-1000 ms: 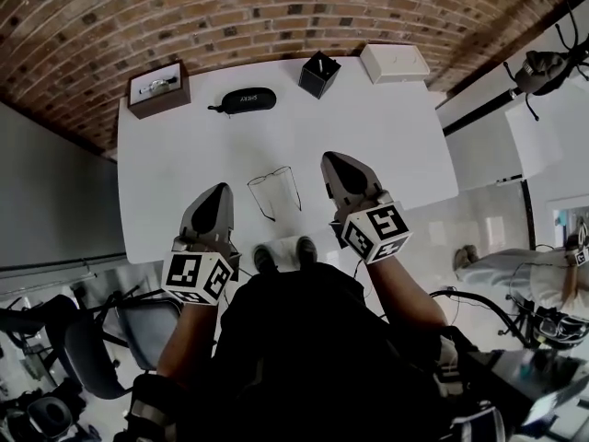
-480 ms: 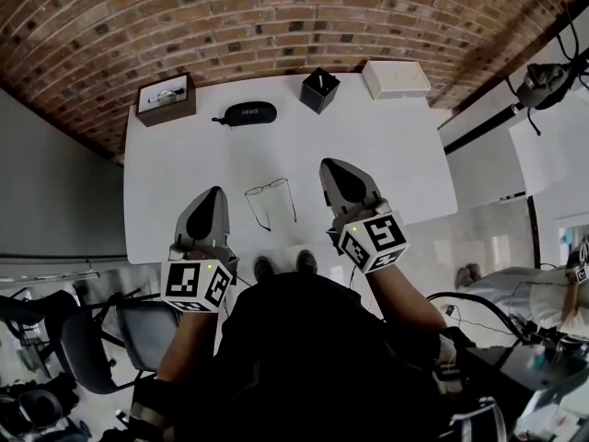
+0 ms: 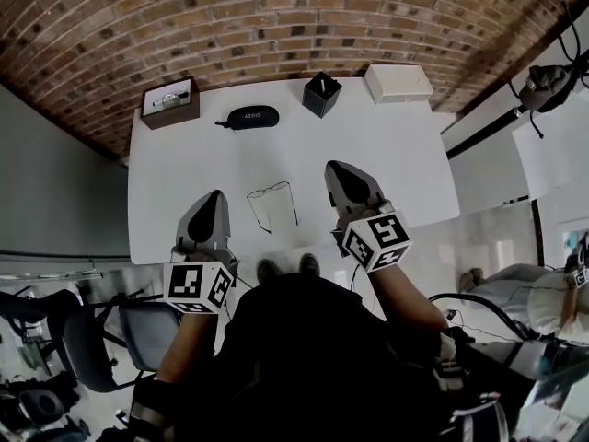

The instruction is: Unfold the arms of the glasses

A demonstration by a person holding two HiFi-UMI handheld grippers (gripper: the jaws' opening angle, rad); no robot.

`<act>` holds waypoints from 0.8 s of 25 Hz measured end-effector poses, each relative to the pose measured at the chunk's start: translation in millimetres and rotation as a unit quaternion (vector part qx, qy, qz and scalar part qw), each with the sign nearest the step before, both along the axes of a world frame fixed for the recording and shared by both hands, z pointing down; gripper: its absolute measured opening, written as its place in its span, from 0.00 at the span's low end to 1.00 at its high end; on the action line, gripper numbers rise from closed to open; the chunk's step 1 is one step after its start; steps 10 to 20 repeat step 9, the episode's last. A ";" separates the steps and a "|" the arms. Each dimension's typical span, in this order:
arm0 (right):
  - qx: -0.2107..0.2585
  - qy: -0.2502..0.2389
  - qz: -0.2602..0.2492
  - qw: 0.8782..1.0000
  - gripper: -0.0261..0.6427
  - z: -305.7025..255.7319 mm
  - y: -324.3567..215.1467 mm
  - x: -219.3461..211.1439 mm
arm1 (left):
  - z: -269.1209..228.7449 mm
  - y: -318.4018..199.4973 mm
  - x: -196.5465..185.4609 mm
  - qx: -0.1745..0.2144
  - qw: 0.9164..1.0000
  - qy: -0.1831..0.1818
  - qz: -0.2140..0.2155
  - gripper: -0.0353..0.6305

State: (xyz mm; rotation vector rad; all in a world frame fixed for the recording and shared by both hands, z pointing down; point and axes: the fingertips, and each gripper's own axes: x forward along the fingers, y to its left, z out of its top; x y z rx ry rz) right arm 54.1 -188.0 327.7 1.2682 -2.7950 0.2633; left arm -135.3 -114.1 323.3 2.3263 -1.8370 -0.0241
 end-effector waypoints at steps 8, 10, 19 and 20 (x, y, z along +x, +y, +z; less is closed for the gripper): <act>-0.026 0.000 -0.023 0.999 0.05 11.0 1.0 -15.3 | 2.9 8.8 3.1 -0.019 1.000 0.006 -0.008 0.07; -0.028 0.000 -0.029 0.999 0.05 10.6 0.6 -17.2 | 2.3 12.0 3.0 -0.021 1.000 0.004 -0.013 0.07; -0.028 0.000 -0.029 0.999 0.05 10.6 0.6 -17.2 | 2.3 12.0 3.0 -0.021 1.000 0.004 -0.013 0.07; -0.028 0.000 -0.029 0.999 0.05 10.6 0.6 -17.2 | 2.3 12.0 3.0 -0.021 1.000 0.004 -0.013 0.07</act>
